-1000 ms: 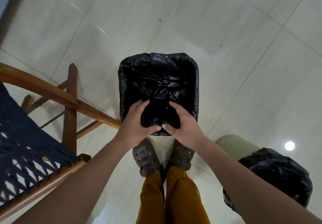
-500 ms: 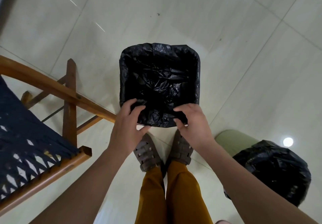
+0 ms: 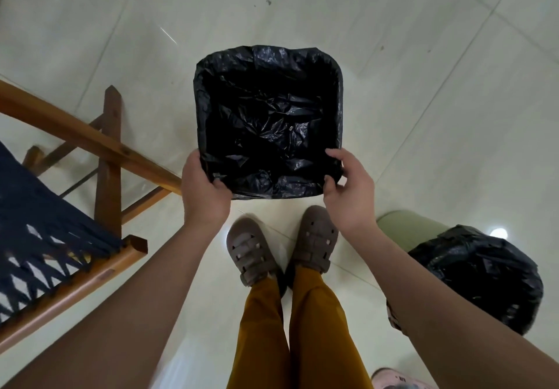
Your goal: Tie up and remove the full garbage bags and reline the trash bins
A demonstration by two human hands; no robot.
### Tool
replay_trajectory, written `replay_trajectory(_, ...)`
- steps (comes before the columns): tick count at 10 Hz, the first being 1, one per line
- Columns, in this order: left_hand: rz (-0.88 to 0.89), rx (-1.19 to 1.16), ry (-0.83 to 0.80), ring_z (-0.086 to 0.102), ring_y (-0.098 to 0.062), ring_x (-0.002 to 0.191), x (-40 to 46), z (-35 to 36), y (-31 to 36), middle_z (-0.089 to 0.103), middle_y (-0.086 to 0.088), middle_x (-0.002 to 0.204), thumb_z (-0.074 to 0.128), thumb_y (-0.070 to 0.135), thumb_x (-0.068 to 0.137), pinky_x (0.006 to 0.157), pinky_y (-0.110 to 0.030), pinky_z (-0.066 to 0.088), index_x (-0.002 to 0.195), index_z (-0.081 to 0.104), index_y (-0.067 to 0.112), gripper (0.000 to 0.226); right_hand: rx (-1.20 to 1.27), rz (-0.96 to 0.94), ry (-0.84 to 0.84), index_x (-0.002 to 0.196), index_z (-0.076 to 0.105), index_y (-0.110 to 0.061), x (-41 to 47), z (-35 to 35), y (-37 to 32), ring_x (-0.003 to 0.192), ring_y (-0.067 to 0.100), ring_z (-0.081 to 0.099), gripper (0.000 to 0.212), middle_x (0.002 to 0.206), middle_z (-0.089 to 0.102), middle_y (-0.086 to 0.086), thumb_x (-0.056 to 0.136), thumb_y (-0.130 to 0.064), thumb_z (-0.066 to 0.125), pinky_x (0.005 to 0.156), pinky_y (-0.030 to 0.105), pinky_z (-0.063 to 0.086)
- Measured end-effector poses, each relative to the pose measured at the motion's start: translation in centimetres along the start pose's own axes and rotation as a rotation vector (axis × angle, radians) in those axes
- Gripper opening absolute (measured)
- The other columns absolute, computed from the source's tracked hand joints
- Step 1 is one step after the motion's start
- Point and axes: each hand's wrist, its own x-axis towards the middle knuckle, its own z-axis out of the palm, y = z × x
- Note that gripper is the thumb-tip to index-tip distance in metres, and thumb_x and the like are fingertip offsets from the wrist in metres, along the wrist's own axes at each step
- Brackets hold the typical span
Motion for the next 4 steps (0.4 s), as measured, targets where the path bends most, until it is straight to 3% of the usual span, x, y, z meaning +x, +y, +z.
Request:
replay_trajectory(1,-0.006,-0.048,-0.027,0.056,-0.026,0.114,1.0,-0.1,-0.1,0.054,0.002,0.123,0.048,-0.009,0.087,0.099,-0.044,0.049,0.136,0.043,0.020,0.057,0.036,0.026,-0.016,0.125,0.055,-0.018,1.5,-0.5,-0.2,0.097,0.013,0.059,0.049,0.116,0.060,0.000,0.085,0.010,0.050,0.081,0.038,0.056)
replay_trajectory(2,-0.078,-0.108,-0.078,0.058,-0.022,0.109,1.7,-0.2,-0.3,0.057,0.005,0.119,0.048,-0.009,0.087,0.090,-0.038,0.053,0.136,0.044,0.027,0.061,0.020,0.028,-0.131,0.125,0.047,-0.023,2.5,-0.6,-0.2,0.087,0.002,0.058,0.056,0.106,0.058,-0.009,0.080,0.012,0.047,0.074,0.020,0.051)
replay_trajectory(3,-0.196,-0.142,-0.122,0.057,-0.007,0.086,2.6,-0.6,0.7,0.060,0.003,0.113,0.056,-0.005,0.087,0.065,-0.015,0.046,0.134,0.050,0.022,0.054,0.004,0.072,-0.259,0.135,0.038,-0.028,3.2,-1.2,-1.3,0.090,0.001,0.057,0.069,0.111,0.057,-0.013,0.079,0.012,0.046,0.075,0.013,0.046)
replay_trajectory(4,-0.196,-0.003,-0.110,0.057,-0.009,0.096,1.7,-2.0,2.2,0.052,-0.004,0.128,0.070,0.008,0.085,0.072,-0.011,0.042,0.144,0.037,0.020,0.069,-0.068,0.047,-0.251,0.146,0.030,-0.028,2.9,-2.3,-2.5,0.125,0.015,0.045,0.077,0.140,0.045,-0.001,0.081,0.007,0.055,0.100,0.021,0.039)
